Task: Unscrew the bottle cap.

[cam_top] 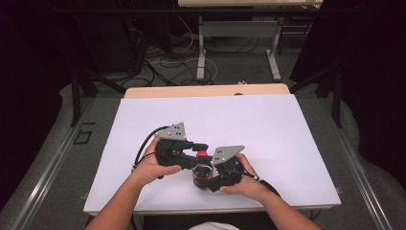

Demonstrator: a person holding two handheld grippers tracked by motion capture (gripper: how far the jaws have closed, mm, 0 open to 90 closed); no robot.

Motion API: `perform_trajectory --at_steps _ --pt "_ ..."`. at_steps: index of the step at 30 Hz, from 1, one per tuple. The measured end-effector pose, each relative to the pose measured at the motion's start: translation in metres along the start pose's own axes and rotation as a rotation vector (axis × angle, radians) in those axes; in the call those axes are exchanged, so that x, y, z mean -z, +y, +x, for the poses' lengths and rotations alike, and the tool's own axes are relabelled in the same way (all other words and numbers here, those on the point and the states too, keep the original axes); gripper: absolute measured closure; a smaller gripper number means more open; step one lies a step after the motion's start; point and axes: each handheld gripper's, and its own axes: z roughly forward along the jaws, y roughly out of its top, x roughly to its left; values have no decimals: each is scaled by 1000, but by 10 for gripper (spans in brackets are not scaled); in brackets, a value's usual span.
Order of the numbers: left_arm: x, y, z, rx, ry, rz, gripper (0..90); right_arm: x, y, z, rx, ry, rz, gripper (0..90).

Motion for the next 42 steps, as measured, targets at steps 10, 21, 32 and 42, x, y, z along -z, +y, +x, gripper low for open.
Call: perform_trajectory --at_steps 10,21,32,42 --pt "-5 5 -14 66 170 8 614 -1 0 -1 -30 -33 3 295" --pt "-30 16 -46 218 545 -30 615 1 -2 -4 -63 -108 14 295" --pt "-19 20 -40 263 515 -33 615 1 -2 -6 -70 -121 12 294" --pt "-1 15 -26 312 543 -38 615 0 -5 -9 -78 -144 4 294"
